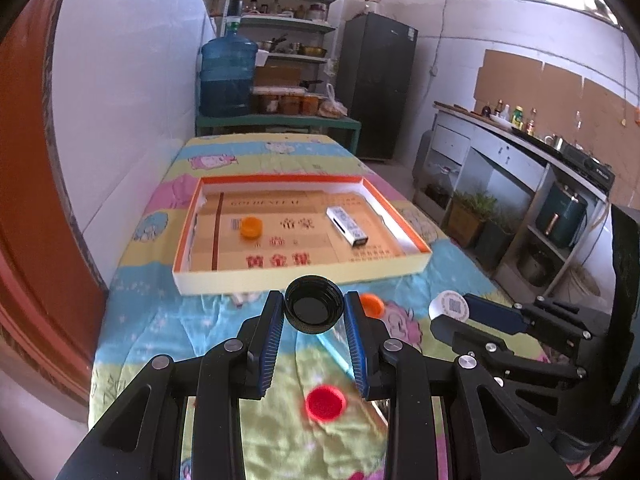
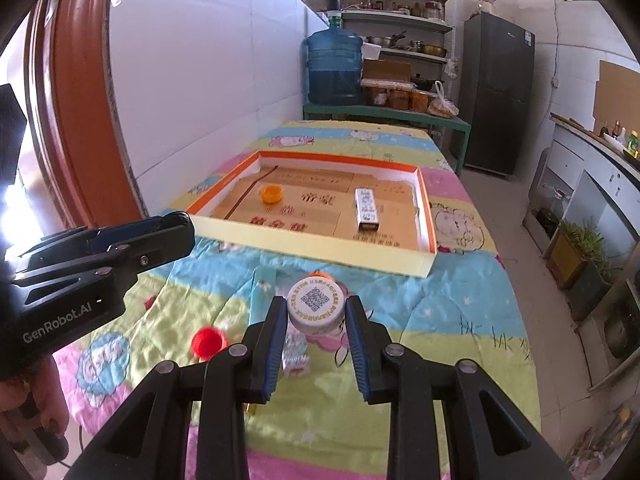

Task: Organize rigid objects
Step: 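Carry the black cap and white QR cap over the box lid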

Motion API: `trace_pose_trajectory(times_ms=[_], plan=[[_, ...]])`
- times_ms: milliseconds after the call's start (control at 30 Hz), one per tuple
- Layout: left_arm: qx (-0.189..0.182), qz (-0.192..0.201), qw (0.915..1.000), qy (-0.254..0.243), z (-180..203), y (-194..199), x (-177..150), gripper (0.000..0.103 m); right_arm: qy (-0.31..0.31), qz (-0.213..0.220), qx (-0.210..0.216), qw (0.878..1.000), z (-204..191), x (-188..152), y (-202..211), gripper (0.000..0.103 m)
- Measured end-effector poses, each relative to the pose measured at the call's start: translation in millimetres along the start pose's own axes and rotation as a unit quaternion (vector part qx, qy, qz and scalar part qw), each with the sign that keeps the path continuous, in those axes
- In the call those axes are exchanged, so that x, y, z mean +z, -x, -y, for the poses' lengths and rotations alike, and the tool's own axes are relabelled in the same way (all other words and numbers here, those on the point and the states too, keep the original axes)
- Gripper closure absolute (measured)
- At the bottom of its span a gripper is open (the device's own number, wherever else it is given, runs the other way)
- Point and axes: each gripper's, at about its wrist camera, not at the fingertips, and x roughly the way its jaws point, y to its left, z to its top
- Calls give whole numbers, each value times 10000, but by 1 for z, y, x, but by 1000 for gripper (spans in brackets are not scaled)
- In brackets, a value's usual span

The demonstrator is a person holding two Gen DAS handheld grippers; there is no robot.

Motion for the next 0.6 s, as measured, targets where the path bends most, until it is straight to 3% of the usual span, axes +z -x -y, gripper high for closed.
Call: trace_pose_trajectory(times_ms=[600], plan=[[377,59,9993,16,3,-28,39,72,-76,308,-64,9995,16,39,-11,73]])
